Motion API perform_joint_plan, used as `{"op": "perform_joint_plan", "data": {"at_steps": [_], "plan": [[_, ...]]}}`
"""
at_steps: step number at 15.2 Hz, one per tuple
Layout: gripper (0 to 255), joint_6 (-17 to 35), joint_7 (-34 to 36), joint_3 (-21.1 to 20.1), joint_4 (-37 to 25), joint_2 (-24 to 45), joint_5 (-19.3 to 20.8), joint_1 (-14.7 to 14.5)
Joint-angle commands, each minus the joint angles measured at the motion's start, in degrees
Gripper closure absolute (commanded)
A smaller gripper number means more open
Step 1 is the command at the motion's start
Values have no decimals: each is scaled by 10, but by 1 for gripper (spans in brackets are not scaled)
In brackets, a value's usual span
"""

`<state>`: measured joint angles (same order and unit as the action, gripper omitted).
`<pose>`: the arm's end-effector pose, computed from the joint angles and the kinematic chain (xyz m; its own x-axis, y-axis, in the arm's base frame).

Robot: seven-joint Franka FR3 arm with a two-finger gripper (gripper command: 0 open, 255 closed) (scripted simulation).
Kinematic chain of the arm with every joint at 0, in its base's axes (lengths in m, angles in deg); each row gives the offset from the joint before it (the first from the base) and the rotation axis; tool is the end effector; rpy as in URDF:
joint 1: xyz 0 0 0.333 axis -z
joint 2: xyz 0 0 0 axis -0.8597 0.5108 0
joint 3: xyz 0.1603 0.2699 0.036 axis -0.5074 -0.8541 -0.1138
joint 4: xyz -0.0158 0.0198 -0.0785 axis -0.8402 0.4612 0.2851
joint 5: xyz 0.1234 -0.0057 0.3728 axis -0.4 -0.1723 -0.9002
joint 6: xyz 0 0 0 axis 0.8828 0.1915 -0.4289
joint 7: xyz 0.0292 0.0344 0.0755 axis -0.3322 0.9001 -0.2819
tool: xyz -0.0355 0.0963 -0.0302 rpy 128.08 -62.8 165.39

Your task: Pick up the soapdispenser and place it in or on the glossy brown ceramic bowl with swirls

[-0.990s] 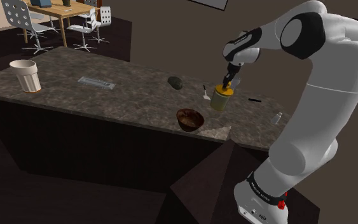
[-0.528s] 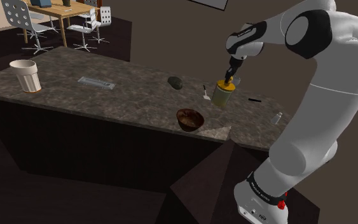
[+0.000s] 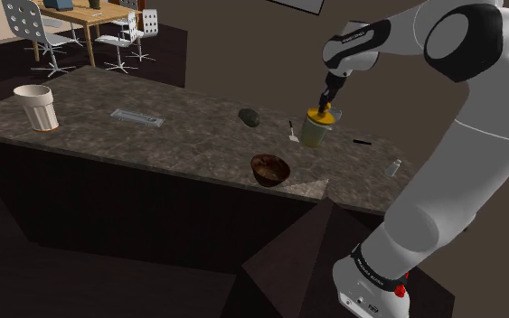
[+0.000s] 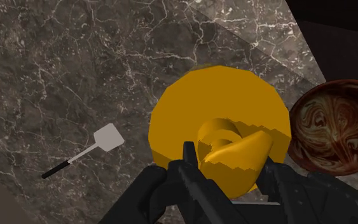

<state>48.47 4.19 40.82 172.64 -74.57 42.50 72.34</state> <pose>0.4866 -0.3606 0.4341 0.9863 0.1649 0.0092 0.1610 -0.9722 0.1701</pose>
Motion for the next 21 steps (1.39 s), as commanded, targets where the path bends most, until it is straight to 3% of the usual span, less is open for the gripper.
{"op": "perform_joint_plan", "data": {"at_steps": [1,9,17,21], "plan": [[255,-7,32,-7,18,-24,16,-18],[255,-50,155,-55,77,-117,68,-75],[255,-110,270,-121,92,-175,84,-126],[255,-80,274,-120,116,-169,85,-125]]}}
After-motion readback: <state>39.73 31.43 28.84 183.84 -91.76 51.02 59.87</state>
